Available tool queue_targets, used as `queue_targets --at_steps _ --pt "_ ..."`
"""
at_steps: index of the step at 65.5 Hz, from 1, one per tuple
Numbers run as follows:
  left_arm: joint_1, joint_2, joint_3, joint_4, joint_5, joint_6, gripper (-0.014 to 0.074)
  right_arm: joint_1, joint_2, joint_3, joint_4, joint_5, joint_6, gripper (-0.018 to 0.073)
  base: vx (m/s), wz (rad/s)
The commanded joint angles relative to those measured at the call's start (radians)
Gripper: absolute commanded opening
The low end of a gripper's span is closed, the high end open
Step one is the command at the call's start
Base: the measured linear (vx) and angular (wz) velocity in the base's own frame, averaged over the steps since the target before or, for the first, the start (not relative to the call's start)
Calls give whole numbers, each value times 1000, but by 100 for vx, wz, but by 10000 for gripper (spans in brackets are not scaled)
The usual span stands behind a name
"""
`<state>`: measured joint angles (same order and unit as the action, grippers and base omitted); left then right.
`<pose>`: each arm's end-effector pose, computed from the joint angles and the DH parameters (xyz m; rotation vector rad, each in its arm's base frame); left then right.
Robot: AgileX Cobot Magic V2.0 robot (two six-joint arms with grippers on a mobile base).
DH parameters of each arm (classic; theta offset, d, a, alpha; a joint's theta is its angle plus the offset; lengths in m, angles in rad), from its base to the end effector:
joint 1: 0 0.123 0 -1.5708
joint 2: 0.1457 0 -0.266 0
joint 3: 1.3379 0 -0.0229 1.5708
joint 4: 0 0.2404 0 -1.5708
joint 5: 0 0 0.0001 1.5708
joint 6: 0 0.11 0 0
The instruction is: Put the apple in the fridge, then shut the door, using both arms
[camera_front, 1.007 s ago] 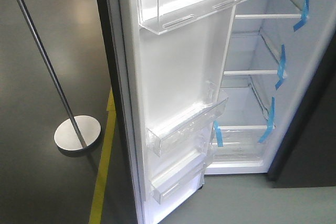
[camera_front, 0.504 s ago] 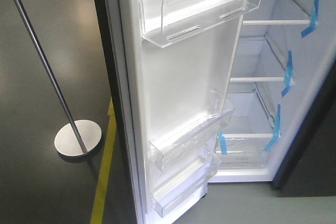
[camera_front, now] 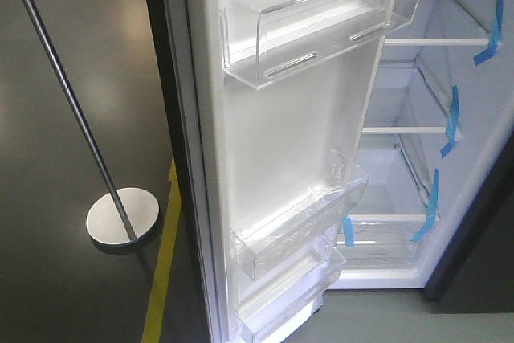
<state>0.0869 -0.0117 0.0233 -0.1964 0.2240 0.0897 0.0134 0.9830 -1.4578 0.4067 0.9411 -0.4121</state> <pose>0.0832 0.0024 0.1836 -0.1296 1.7102 -0.0483 0.1752 0.0375 0.4762 -0.3847 1.8564 0.2081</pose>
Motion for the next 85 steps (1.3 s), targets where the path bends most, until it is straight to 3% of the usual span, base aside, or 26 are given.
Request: queue_targets --at_steps 1,85 --pt "-7 -14 -17 -9 -71 -8 -6 -4 -9 -30 21 -81 -5 77 5 1" --pt "-7 -14 -17 -9 -71 -8 -6 -4 -9 -30 21 -81 -5 77 3 -1"
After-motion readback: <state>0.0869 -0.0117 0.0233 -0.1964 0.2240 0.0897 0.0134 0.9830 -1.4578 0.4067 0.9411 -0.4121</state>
